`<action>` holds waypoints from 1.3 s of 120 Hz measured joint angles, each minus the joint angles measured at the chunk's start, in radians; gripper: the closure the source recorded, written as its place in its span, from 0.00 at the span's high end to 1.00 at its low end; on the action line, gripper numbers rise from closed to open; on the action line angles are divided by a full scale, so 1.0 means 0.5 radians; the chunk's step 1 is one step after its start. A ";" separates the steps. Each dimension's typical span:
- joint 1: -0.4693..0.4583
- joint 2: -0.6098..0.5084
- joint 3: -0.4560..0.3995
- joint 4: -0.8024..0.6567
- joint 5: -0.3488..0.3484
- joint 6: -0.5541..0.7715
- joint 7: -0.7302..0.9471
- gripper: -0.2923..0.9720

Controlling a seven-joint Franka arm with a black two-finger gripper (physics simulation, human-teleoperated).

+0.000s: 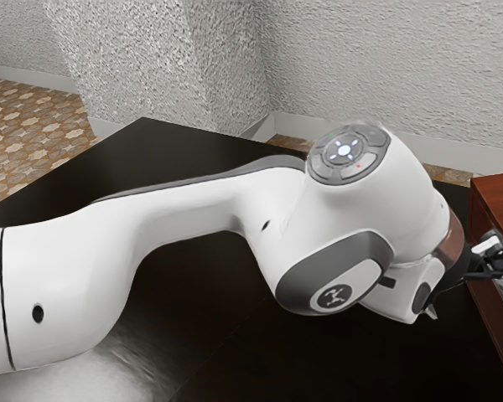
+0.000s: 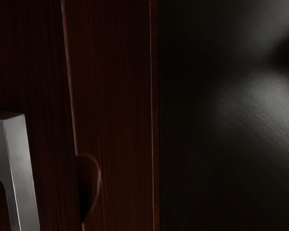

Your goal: Pull the drawer handle with one arm to open the drawer

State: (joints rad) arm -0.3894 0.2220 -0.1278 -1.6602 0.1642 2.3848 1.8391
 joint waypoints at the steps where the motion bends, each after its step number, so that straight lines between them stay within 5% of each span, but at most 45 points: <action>1: 0.000 0.001 0.000 0.000 0.000 0.001 -0.001 0.77; 156: -0.027 -0.302 0.105 -0.395 -0.006 0.029 -0.078 0.74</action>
State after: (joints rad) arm -0.4028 0.0709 -0.0752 -1.8578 0.1611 2.3994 1.8002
